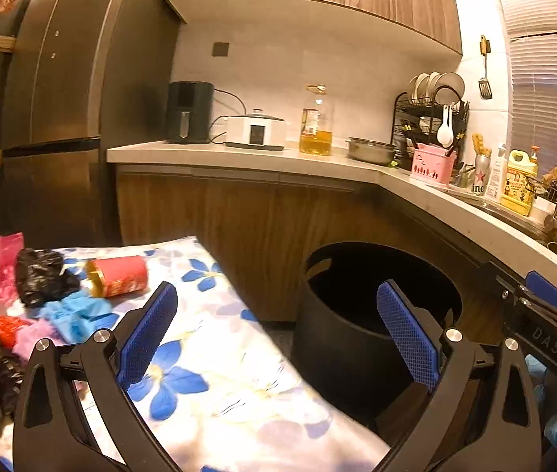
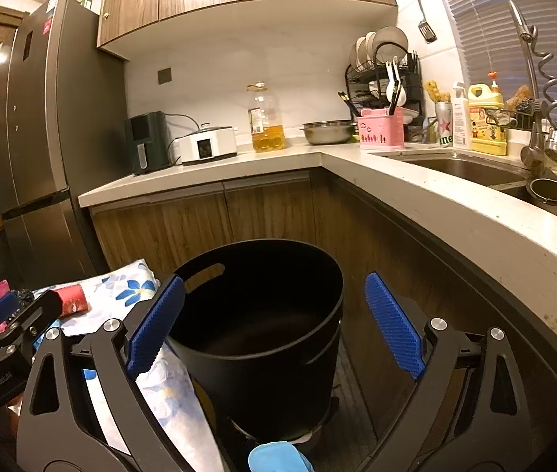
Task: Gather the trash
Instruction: 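Move both open grippers back toward the trash pile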
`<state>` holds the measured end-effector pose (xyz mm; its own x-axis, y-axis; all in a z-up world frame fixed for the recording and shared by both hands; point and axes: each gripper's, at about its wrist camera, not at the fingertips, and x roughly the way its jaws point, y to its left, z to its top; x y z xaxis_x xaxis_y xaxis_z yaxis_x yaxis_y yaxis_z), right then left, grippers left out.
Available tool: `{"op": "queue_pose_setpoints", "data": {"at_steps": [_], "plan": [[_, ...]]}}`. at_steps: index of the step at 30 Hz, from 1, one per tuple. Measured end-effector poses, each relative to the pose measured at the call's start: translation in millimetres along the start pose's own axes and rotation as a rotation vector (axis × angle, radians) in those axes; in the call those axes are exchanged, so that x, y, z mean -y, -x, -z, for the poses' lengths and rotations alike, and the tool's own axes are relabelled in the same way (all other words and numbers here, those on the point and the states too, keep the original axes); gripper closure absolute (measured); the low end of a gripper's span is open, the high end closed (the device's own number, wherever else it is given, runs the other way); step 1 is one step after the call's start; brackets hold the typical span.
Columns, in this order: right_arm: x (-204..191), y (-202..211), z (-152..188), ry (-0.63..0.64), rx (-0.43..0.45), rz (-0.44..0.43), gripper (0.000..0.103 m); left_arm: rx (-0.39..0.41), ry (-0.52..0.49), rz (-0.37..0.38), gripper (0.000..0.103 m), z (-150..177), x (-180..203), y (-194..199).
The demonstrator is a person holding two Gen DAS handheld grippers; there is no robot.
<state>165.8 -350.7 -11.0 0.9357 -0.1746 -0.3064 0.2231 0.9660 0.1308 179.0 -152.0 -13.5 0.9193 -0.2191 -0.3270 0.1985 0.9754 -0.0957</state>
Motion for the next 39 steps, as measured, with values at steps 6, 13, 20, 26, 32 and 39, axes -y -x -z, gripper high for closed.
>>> {"op": "queue_pose_setpoints", "data": {"at_steps": [6,13,20,26,32,39], "plan": [[-11,17,7,-0.007,0.0,-0.001,0.011,0.002,0.018,-0.024,0.006,5,-13,23],[-31,39,15,0.004,0.004,-0.023,0.011,0.0,0.037,-0.068,0.006,11,-31,45],[-49,53,21,0.021,0.012,-0.057,0.011,0.005,0.044,-0.12,0.006,17,-46,64],[-64,63,26,0.037,0.014,-0.083,0.011,0.006,0.054,-0.146,0.006,21,-56,78],[-79,69,34,0.055,0.006,-0.106,0.011,0.005,0.069,-0.175,0.006,25,-69,88],[-104,74,46,0.08,-0.011,-0.152,0.011,0.017,0.071,-0.281,0.006,35,-99,109]]}}
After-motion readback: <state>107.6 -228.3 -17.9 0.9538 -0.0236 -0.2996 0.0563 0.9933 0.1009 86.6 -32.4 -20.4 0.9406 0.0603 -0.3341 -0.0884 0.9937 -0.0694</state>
